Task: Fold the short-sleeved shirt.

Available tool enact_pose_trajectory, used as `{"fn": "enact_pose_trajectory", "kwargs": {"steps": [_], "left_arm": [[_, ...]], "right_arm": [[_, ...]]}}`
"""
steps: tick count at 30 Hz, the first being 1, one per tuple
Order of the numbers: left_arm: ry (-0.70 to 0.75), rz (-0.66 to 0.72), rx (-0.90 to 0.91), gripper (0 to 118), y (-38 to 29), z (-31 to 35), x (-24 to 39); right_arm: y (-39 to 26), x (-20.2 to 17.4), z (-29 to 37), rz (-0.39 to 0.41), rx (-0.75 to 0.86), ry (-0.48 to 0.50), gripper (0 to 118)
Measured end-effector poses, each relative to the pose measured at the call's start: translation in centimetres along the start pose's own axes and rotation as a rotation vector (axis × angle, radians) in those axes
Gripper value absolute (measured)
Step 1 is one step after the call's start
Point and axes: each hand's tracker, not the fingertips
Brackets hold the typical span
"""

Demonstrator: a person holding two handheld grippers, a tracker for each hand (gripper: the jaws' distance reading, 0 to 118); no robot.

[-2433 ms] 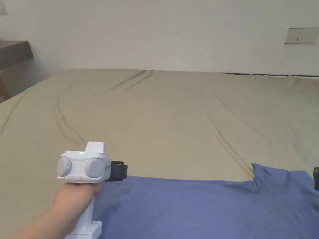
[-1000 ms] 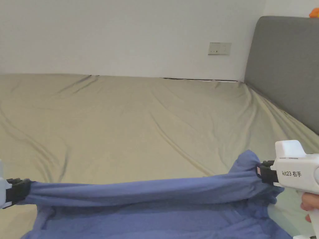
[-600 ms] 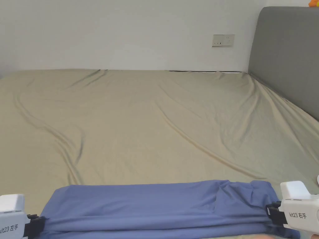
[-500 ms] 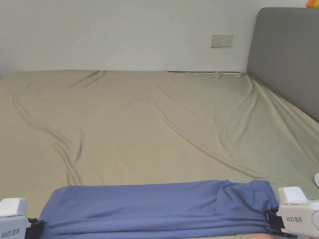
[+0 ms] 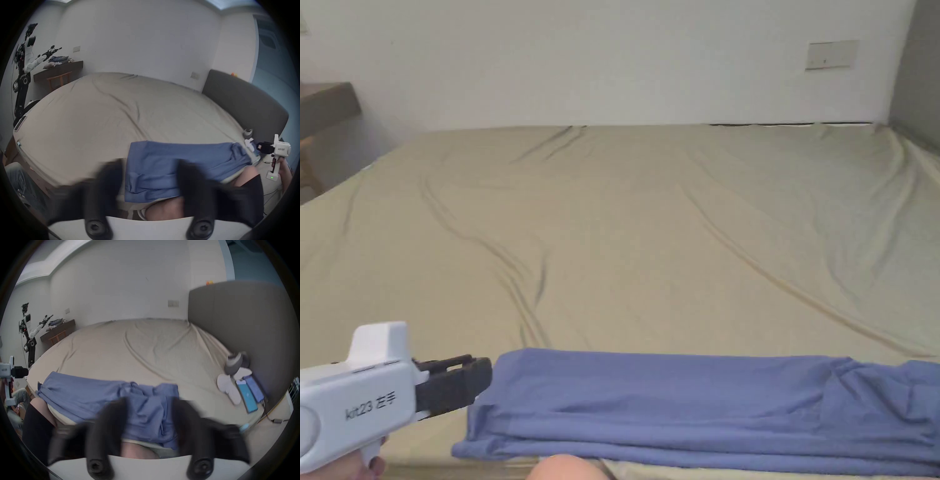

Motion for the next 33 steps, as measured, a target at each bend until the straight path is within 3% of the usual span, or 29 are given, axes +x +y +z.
{"fn": "enact_pose_trajectory", "kwargs": {"steps": [3, 4, 10, 13, 14, 15, 16, 17, 19, 24, 28, 30, 31, 32, 33], "left_arm": [[0.049, -0.004, 0.019, 0, -0.1, 0.5, 0.0], [0.011, -0.013, -0.005, 0, -0.1, 0.4, -0.3], [0.043, -0.010, 0.005, 0, -0.5, -1.4, -2.6], [-0.145, 0.084, -0.141, 0, -0.4, -4.7, -5.8], [-0.322, 0.157, -0.218, 15, -0.9, -5.8, -7.3], [-0.446, 0.222, -0.278, 46, -1.4, -6.9, -9.0], [-0.430, 0.263, -0.283, 98, -1.9, -7.7, -9.7], [-0.353, 0.272, -0.270, 118, -2.4, -8.8, -10.4], [-0.354, 0.268, -0.293, 118, -3.1, -10.1, -12.1], [-0.580, 0.479, -0.372, 118, -4.8, -14.4, -15.3], [-0.697, 0.568, -0.350, 118, -4.7, -15.9, -12.8], [-0.755, 0.528, -0.351, 118, -4.4, -17.3, -11.9], [-0.747, 0.491, -0.321, 113, -4.2, -17.6, -11.2], [-0.716, 0.490, -0.306, 100, -4.1, -17.9, -10.5], [-0.724, 0.503, -0.302, 72, -3.9, -18.3, -10.0]], "right_arm": [[1.3, -2.0, 0.8, 0.033, 0.086, -0.064, 0], [1.1, -2.4, 0.6, 0.002, 0.016, -0.024, 0], [2.1, -5.8, 0.6, 0.041, 0.060, 0.001, 0], [2.0, -7.1, 0.0, 0.052, 0.041, 0.029, 0], [1.9, -7.6, 0.0, 0.057, 0.038, 0.031, 0], [1.9, -7.4, -0.2, 0.057, 0.031, 0.042, 0], [1.8, -7.6, -0.2, 0.056, 0.024, 0.054, 0], [1.7, -8.0, 0.0, 0.054, 0.025, 0.057, 0], [1.6, -8.0, 0.0, 0.065, 0.015, 0.065, 0], [1.4, -8.6, -0.8, 0.062, -0.027, 0.068, 0], [1.2, -9.1, -1.7, 0.067, -0.057, 0.067, 0], [1.1, -9.5, -2.0, 0.061, -0.067, 0.074, 0], [1.1, -9.5, -2.1, 0.059, -0.071, 0.078, 0], [1.1, -9.7, -2.2, 0.058, -0.073, 0.080, 0], [1.1, -9.8, -2.2, 0.054, -0.075, 0.082, 0]]}}
